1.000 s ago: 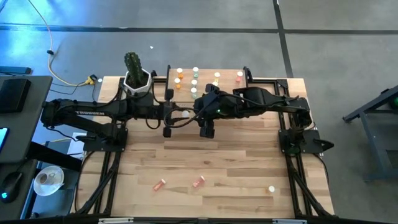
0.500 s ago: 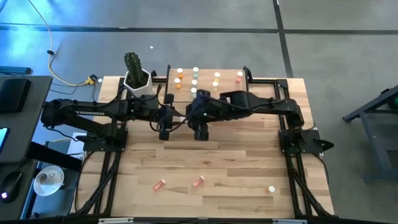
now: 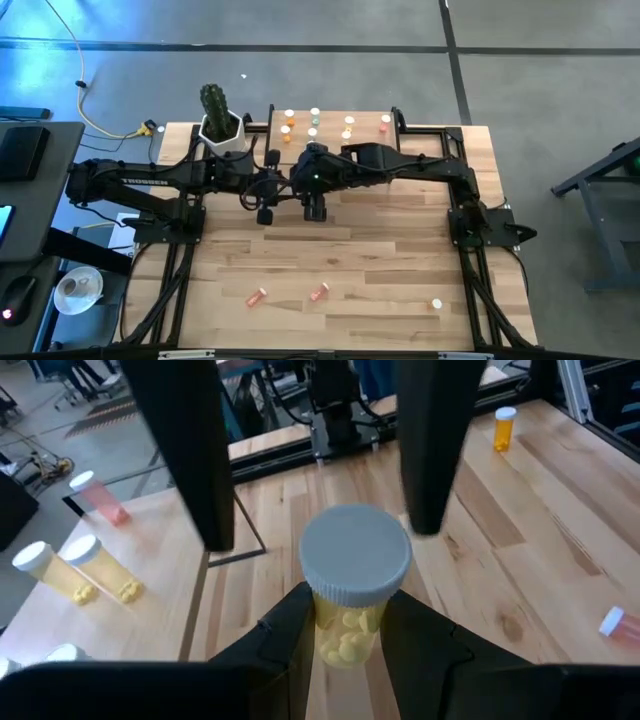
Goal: Pick and place medicine bottles onto shelf by color
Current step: Put the yellow pill bottle on the shelf
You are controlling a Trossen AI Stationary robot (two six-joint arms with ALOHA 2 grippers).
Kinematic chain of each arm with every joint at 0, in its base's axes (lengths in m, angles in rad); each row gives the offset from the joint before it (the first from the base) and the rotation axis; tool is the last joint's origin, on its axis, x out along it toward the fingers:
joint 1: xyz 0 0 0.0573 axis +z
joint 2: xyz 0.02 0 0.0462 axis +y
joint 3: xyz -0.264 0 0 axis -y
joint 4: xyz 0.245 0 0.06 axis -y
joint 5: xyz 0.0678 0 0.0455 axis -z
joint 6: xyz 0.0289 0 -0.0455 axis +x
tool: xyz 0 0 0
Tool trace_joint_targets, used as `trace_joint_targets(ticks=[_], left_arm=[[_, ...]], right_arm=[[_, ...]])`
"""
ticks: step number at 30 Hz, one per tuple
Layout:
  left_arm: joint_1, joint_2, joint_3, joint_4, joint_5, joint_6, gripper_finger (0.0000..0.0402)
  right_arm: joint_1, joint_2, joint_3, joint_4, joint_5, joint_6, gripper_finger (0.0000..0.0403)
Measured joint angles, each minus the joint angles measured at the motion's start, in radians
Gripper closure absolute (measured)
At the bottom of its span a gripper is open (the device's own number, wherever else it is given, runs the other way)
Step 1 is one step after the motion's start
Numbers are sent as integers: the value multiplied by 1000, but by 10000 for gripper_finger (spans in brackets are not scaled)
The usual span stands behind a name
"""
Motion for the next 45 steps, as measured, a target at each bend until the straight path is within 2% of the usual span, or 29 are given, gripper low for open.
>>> trace_joint_targets(ticks=[9, 19, 27, 37, 45], left_arm=[[2, 0, 0, 31, -11, 0, 308], [2, 0, 0, 51, -14, -8, 308], [2, 0, 0, 55, -15, -8, 308], [2, 1, 0, 69, -38, 0, 301], [3, 1, 0, 78, -60, 0, 266]], right_arm=[[-7, 7, 0, 2, -42, -2, 196], [-8, 7, 0, 6, -24, -12, 263], [-12, 7, 0, 2, -22, -25, 295], [-20, 5, 0, 0, -24, -27, 302], [-28, 5, 0, -3, -18, -28, 303]])
